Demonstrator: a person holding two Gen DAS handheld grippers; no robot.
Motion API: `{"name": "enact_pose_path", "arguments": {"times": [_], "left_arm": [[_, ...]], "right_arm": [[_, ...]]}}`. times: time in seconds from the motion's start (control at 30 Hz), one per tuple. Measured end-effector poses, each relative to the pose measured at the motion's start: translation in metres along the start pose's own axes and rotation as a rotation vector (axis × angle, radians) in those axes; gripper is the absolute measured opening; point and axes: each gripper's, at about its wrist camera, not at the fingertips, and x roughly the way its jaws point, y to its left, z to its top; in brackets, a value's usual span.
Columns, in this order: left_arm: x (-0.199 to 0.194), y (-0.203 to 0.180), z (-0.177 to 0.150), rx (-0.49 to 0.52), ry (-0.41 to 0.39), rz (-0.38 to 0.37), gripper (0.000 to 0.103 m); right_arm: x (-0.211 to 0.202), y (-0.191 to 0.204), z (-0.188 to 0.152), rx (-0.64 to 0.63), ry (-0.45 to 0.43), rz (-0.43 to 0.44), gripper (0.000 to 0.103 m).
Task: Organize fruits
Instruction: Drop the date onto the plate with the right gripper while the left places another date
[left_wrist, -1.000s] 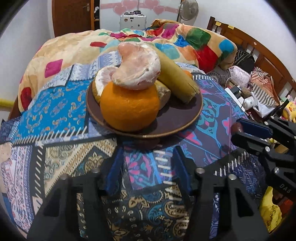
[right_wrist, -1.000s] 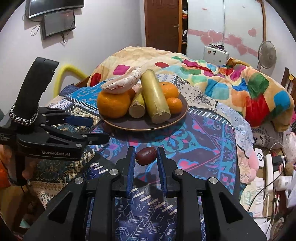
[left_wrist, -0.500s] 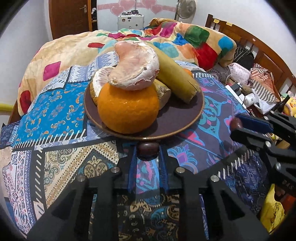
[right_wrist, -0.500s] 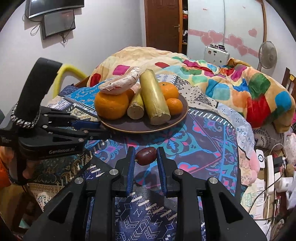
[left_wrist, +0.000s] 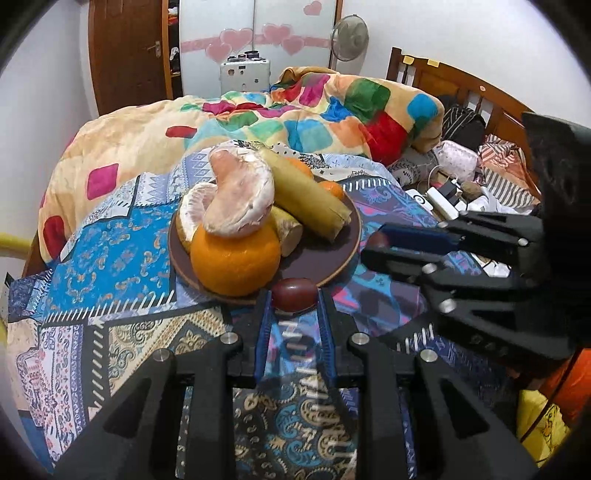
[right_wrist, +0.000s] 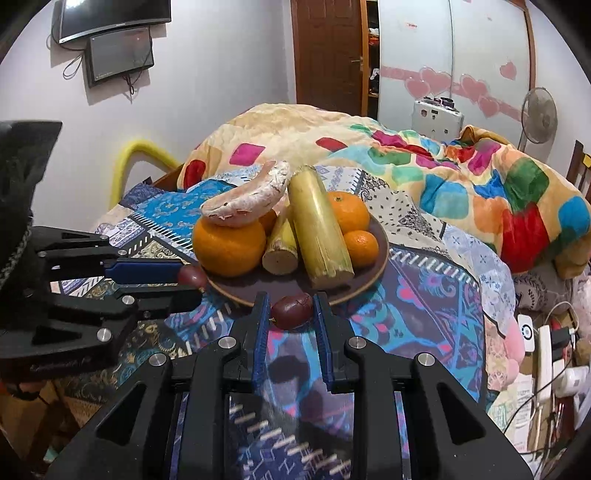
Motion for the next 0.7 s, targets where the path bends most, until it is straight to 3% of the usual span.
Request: {"name": "enact_pose_path", "arguments": {"times": [0.5, 0.6, 0.63, 0.7], "left_arm": [[0.018, -0.003, 0.006, -0.007, -0.009, 0.001, 0.024], [0.020, -0.002, 0.006, -0.011, -0.014, 0.006, 0.029], [0.020, -0.002, 0.006, -0.012, -0.018, 0.010, 0.031], [0.018, -0.001, 0.005, -0.018, -0.027, 0.002, 0.036]], "right_arm": [[0.032, -0.018, 0.008, 0.046, 0.071, 0.044, 0.022], [0.033, -0.018, 0.007, 0.043, 0.073, 0.044, 0.022], [0.033, -0.018, 0.008, 0.042, 0.074, 0.045, 0.023], [0.032, -0.017, 0.008, 0.043, 0.073, 0.044, 0.035]]}}
